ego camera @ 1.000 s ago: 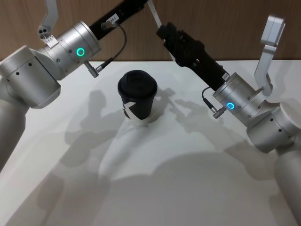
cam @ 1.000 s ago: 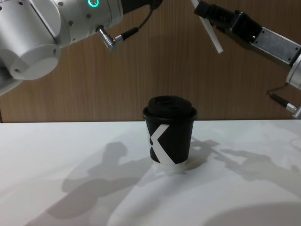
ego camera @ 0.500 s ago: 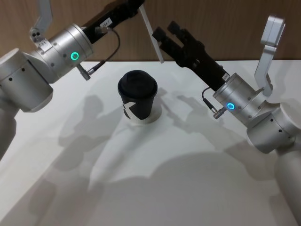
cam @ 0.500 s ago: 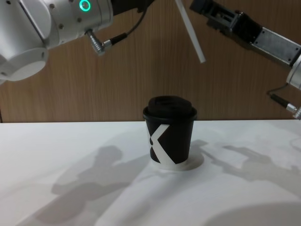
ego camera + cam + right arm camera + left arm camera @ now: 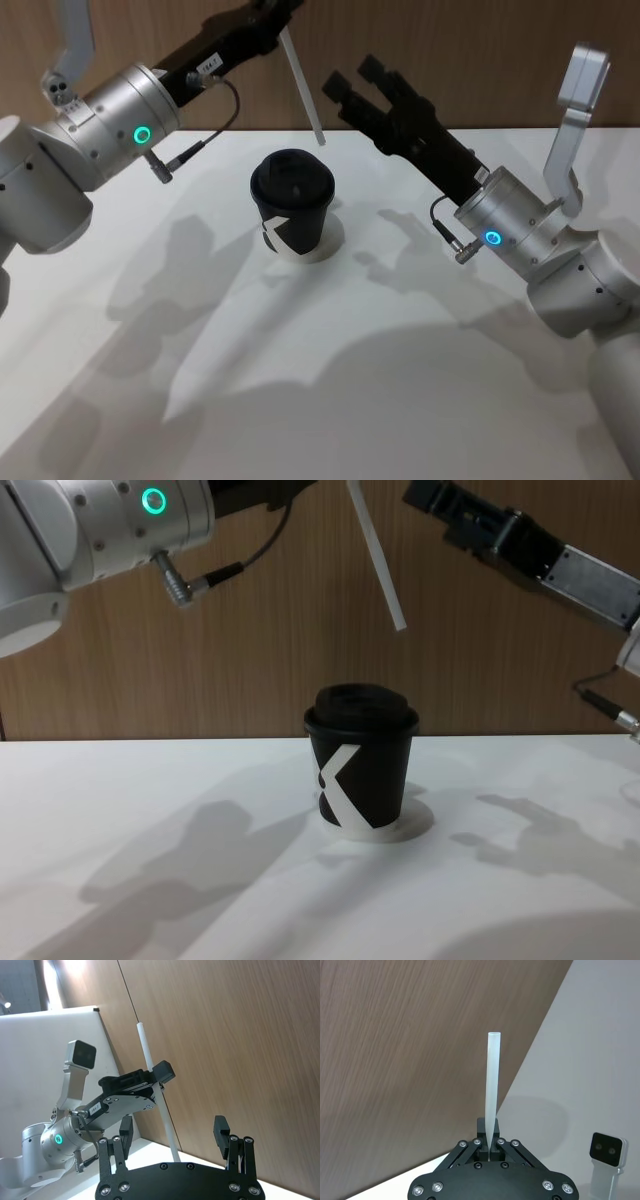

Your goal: Pick up the straw with one hand, pass it to the other hand, and insert it into the cup.

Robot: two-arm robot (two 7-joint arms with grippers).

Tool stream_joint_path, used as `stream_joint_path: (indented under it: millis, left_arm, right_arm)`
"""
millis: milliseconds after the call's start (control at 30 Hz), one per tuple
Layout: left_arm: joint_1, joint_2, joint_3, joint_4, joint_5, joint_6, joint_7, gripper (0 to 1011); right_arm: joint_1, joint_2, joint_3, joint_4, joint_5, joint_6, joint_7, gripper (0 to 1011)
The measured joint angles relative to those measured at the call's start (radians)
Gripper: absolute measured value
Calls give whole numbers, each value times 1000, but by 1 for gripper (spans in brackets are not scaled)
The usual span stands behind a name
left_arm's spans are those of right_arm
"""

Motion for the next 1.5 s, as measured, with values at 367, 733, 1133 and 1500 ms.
stream_joint_path:
  millis: [367,733,1133,1500]
  left_arm:
    - [21,34,15,-42,20,-8,18,16]
    - [39,65,36,-69,48,-10,36,16]
    - [35,68,51,-55,89,-25,42,16]
    - [20,58,62,-29,120,-39,29,16]
  right_arm:
    - [-14,6,-4,-13,6,0,-2,1001]
    - [-21,9,-6,-20,9,0,-5,1001]
    - [-24,10,-7,-22,11,0,-6,1001]
    - [-25,11,-7,-23,11,0,-7,1001]
